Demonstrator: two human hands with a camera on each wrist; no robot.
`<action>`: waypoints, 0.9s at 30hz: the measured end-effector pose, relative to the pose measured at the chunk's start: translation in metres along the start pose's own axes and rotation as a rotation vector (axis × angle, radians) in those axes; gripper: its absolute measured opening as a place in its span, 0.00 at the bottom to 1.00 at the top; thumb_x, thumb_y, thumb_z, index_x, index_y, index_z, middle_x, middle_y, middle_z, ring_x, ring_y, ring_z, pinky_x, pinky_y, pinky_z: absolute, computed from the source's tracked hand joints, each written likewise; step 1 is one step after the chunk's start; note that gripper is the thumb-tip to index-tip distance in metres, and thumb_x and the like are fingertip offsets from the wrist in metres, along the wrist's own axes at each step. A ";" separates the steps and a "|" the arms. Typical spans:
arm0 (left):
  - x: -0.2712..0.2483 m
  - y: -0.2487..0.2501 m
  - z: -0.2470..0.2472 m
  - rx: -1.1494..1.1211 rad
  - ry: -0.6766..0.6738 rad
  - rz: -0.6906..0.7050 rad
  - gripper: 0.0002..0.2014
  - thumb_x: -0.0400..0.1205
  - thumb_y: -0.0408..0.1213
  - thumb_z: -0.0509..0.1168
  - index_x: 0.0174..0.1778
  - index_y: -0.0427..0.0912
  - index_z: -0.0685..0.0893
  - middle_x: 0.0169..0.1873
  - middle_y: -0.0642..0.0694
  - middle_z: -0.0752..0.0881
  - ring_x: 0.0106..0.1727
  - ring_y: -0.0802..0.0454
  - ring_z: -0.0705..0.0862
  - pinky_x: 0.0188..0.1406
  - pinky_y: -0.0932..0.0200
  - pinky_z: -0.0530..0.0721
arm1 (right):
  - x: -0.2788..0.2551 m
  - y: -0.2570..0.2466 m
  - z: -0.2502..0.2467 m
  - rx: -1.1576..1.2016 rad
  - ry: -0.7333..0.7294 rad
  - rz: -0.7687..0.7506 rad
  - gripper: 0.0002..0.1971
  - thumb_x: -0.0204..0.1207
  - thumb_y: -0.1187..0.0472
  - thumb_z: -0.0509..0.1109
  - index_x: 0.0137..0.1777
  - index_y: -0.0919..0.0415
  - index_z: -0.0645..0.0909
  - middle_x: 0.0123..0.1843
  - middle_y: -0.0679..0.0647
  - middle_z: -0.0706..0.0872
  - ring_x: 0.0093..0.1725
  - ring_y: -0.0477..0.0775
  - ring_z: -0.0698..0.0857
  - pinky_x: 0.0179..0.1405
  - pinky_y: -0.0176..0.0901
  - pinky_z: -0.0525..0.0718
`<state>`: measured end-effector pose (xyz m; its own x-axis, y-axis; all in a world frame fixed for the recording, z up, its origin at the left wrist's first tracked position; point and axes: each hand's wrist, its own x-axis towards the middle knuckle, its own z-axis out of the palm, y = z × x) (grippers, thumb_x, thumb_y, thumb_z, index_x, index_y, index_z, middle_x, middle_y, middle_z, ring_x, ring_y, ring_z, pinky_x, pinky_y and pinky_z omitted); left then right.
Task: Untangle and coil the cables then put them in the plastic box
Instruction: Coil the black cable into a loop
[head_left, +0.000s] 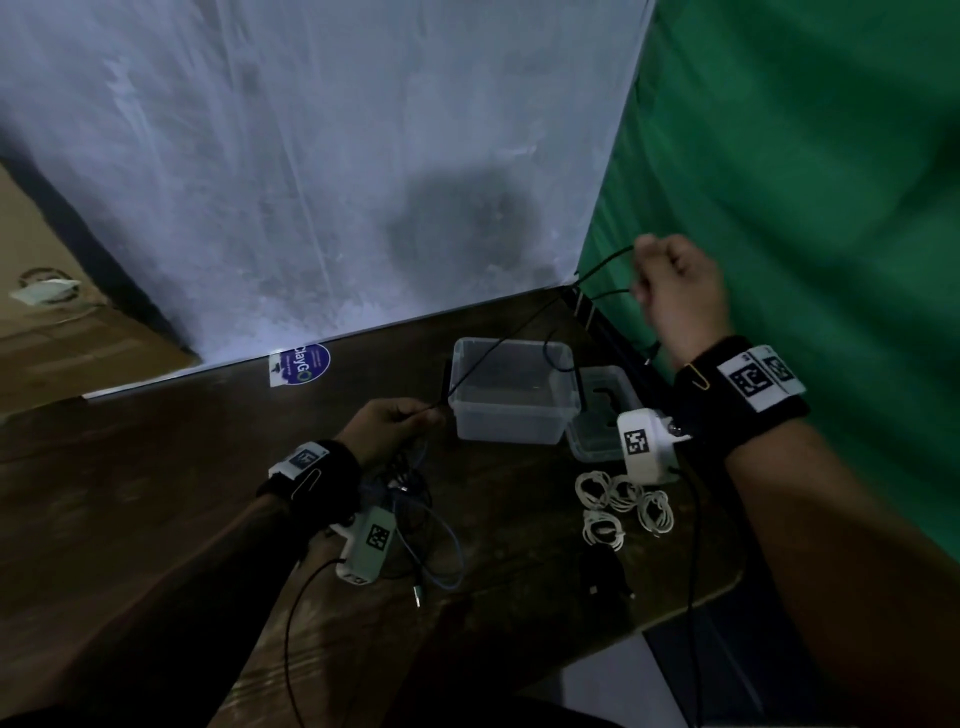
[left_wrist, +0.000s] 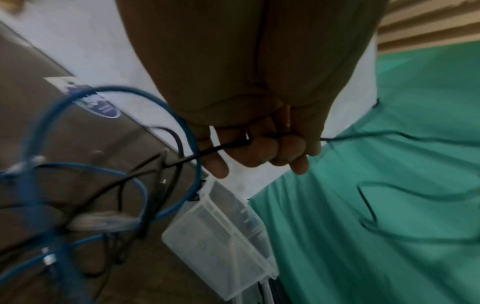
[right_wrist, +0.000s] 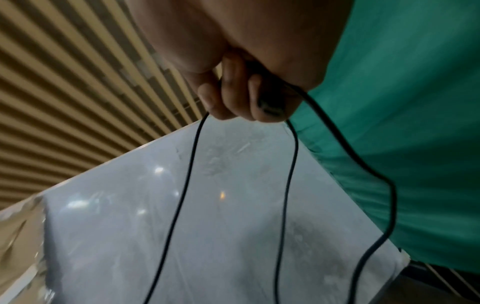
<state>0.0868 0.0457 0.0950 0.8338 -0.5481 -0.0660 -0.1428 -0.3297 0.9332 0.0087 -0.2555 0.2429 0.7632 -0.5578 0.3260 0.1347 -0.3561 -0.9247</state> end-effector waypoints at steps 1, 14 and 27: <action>0.000 -0.004 -0.002 0.006 0.014 -0.008 0.15 0.81 0.36 0.68 0.29 0.56 0.89 0.25 0.54 0.83 0.28 0.62 0.78 0.31 0.68 0.77 | 0.002 0.002 -0.004 0.017 0.061 0.001 0.19 0.83 0.51 0.63 0.30 0.51 0.72 0.24 0.49 0.73 0.21 0.45 0.68 0.25 0.37 0.67; 0.003 0.055 0.000 0.294 -0.070 0.161 0.13 0.81 0.38 0.69 0.34 0.60 0.87 0.24 0.67 0.84 0.27 0.69 0.79 0.31 0.70 0.75 | -0.066 0.029 0.051 -0.271 -0.584 -0.031 0.16 0.77 0.53 0.74 0.62 0.50 0.76 0.50 0.52 0.87 0.51 0.50 0.85 0.51 0.43 0.82; 0.007 0.048 -0.001 0.057 -0.073 0.169 0.08 0.83 0.38 0.67 0.38 0.50 0.87 0.29 0.55 0.82 0.32 0.59 0.77 0.33 0.64 0.75 | -0.039 0.012 0.042 -0.353 -0.449 -0.194 0.11 0.84 0.53 0.65 0.42 0.57 0.79 0.32 0.47 0.78 0.32 0.43 0.76 0.34 0.38 0.71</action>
<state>0.0862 0.0266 0.1400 0.7550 -0.6528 0.0627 -0.3095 -0.2703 0.9117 0.0070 -0.2070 0.2113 0.9483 -0.1135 0.2964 0.1395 -0.6897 -0.7105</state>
